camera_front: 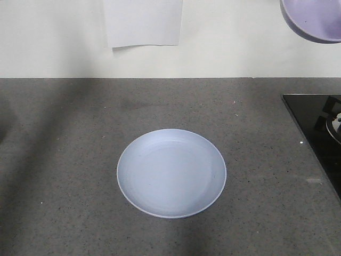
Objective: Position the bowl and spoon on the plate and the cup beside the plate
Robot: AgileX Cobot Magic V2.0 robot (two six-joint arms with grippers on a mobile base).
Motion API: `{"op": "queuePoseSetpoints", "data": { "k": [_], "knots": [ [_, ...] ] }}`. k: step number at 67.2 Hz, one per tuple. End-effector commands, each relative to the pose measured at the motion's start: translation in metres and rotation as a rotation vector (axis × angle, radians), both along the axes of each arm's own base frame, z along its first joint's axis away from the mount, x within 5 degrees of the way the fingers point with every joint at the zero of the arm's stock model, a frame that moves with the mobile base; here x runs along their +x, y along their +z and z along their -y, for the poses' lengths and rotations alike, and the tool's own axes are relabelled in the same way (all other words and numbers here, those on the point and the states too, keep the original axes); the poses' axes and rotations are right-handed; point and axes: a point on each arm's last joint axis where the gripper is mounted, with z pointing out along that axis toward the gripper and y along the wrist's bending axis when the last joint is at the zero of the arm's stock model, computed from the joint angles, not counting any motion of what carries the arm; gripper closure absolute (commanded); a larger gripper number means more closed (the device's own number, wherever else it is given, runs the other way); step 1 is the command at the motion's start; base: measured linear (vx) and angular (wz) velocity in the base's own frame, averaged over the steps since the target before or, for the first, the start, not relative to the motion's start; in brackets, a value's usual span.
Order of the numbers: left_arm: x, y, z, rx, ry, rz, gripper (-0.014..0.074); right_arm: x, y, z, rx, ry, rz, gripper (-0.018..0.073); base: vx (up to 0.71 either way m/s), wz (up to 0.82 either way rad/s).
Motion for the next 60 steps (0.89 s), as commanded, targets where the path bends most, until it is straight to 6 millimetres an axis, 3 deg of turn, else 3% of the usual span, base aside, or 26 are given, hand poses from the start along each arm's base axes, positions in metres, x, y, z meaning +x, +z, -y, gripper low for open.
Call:
{"op": "queuePoseSetpoints", "data": {
  "k": [1, 35, 60],
  "knots": [
    [-0.011, 0.022, 0.001, -0.022, -0.004, 0.121, 0.0603, -0.01, 0.021, 0.0, 0.005, -0.008, 0.135, 0.0566, 0.0, 0.0],
    [-0.01, 0.024, 0.003, -0.07, -0.007, 0.139, 0.0603, -0.007, 0.02, -0.017, 0.17, 0.134, 0.119, 0.0566, 0.0, 0.0],
    [0.007, 0.006, 0.012, -0.151, -0.047, 0.045, 0.0603, 0.032, -0.026, -0.035, 0.236, 0.391, -0.157, 0.0561, 0.0, 0.0]
  ]
}}
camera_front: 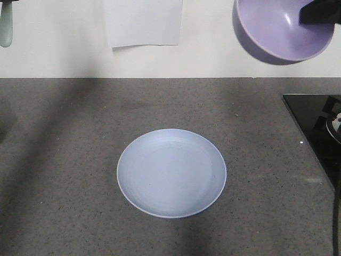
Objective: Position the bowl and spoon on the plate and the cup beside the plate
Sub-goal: 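Lower the lilac bowl with the right gripper onto the plate center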
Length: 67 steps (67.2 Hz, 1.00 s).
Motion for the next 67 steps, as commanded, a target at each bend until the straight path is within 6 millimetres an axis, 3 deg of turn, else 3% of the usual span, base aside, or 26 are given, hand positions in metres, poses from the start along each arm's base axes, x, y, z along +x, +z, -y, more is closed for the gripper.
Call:
{"op": "queuePoseSetpoints", "data": {
  "k": [1, 28, 53, 67],
  "knots": [
    [-0.003, 0.013, 0.004, -0.06, -0.011, 0.068, 0.0603, 0.003, 0.007, -0.006, 0.064, 0.069, 0.034, 0.056, 0.0, 0.0],
    [0.021, -0.016, 0.01, -0.013, -0.048, -0.042, 0.0603, 0.042, -0.037, -0.02, 0.043, 0.215, -0.086, 0.0556, 0.0, 0.0],
    [0.019, -0.017, 0.034, 0.036, -0.146, -0.037, 0.0603, 0.064, -0.093, -0.109, -0.189, 0.363, -0.163, 0.0556, 0.0, 0.0],
    [0.016, -0.017, 0.045, 0.038, -0.176, -0.035, 0.0603, 0.073, -0.124, -0.136, -0.243, 0.386, -0.229, 0.0556, 0.0, 0.0]
  ]
}}
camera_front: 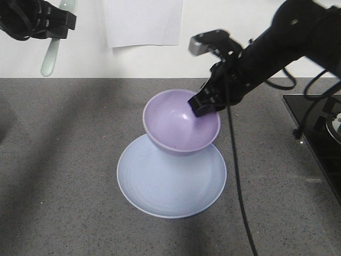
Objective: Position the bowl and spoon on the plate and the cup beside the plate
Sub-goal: 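Lower the lilac bowl with the right gripper onto the plate center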
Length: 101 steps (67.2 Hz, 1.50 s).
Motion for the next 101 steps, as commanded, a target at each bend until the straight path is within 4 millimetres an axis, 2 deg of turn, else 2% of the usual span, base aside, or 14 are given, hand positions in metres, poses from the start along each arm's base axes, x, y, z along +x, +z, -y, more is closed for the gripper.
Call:
{"op": "queuePoseSetpoints", "data": {
  "k": [1, 26, 51, 61, 84, 91, 101],
  "knots": [
    [-0.011, 0.023, 0.004, -0.036, -0.01, 0.108, 0.0603, 0.001, 0.013, -0.007, 0.024, -0.021, 0.069, 0.0556, 0.0, 0.0],
    [-0.011, 0.023, 0.004, -0.036, -0.013, 0.101, 0.0603, 0.012, -0.032, -0.014, -0.049, 0.018, -0.088, 0.0556, 0.0, 0.0],
    [-0.011, 0.023, 0.004, -0.036, -0.013, 0.101, 0.0603, 0.013, -0.049, -0.018, -0.051, 0.039, -0.173, 0.053, 0.0, 0.0],
    [-0.011, 0.023, 0.004, -0.036, -0.013, 0.101, 0.0603, 0.015, -0.048, -0.018, -0.043, 0.032, -0.16, 0.047, 0.0, 0.0],
    [-0.011, 0.023, 0.004, -0.036, -0.013, 0.103, 0.0603, 0.016, -0.046, -0.018, -0.039, 0.036, -0.127, 0.0262, 0.0, 0.0],
    [-0.011, 0.025, 0.004, -0.041, -0.01, 0.117, 0.0603, 0.016, -0.036, -0.018, -0.028, 0.032, -0.095, 0.0256, 0.0, 0.0],
    [-0.011, 0.027, 0.004, -0.045, -0.007, 0.132, 0.0603, 0.014, -0.008, -0.016, -0.006, 0.024, -0.026, 0.0259, 0.0, 0.0]
  ]
}}
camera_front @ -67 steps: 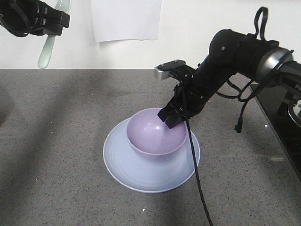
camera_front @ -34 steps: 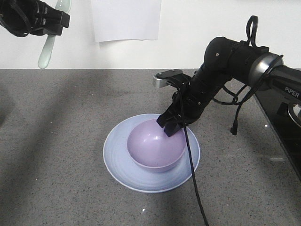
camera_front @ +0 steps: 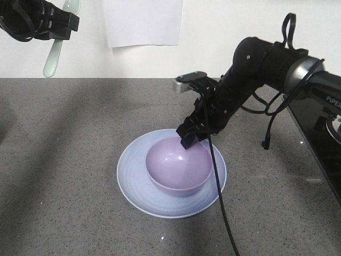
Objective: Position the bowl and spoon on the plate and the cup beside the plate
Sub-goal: 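Lower the lilac bowl with the right gripper onto the plate center, then open the right gripper and lift it away from the bowl, then move the left gripper with the spoon over the lilac bowl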
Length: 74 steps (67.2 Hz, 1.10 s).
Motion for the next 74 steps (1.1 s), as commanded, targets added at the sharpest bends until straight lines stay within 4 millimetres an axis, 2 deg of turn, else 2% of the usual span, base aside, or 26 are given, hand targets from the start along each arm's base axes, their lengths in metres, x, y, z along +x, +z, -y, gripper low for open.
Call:
{"op": "queuePoseSetpoints", "data": {
  "k": [1, 16, 32, 48, 61, 67, 74],
  "knots": [
    [-0.011, 0.027, 0.001, -0.048, 0.003, 0.134, 0.0603, -0.009, 0.06, 0.002, 0.077, -0.009, 0.157, 0.026, 0.0, 0.0],
    [-0.01, 0.027, 0.001, -0.049, 0.004, 0.139, 0.0603, -0.025, 0.13, 0.008, 0.145, -0.004, 0.345, 0.0274, 0.0, 0.0],
    [-0.011, 0.025, 0.003, -0.067, -0.015, 0.112, 0.0603, -0.061, 0.212, 0.021, 0.244, -0.022, 0.608, 0.0302, 0.0, 0.0],
    [-0.023, 0.022, 0.029, 0.043, -0.345, 0.137, 0.0603, -0.104, 0.272, 0.04, 0.344, -0.07, 0.861, 0.0323, 0.0, 0.0],
    [-0.02, 0.005, 0.058, 0.069, -0.474, 0.08, 0.0603, -0.139, 0.301, 0.053, 0.386, -0.084, 0.974, 0.0322, 0.0, 0.0],
    [-0.018, -0.01, 0.07, 0.114, -0.523, 0.01, 0.0603, -0.149, 0.306, 0.058, 0.371, -0.081, 0.993, 0.0322, 0.0, 0.0],
    [-0.014, -0.03, 0.085, 0.175, -0.572, -0.069, 0.0603, -0.154, 0.303, 0.06, 0.323, -0.063, 0.961, 0.0322, 0.0, 0.0]
  ]
}}
